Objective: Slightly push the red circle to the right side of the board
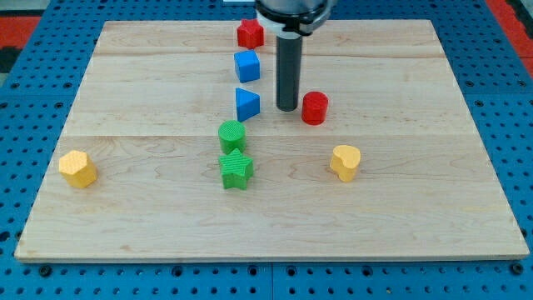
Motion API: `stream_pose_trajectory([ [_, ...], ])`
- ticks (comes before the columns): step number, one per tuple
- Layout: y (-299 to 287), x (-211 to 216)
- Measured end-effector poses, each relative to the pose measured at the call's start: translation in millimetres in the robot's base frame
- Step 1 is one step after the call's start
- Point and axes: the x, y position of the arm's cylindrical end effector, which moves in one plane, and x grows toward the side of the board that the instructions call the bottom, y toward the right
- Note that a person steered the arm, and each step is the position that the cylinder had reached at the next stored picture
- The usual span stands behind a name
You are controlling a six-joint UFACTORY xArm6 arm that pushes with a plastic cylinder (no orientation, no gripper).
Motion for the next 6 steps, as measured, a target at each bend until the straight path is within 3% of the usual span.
stream_pose_trajectory([
  [2,39,0],
  [3,29,-14],
  [4,-16,-57],
  [5,-29,-48],
  [6,-24,-13],
])
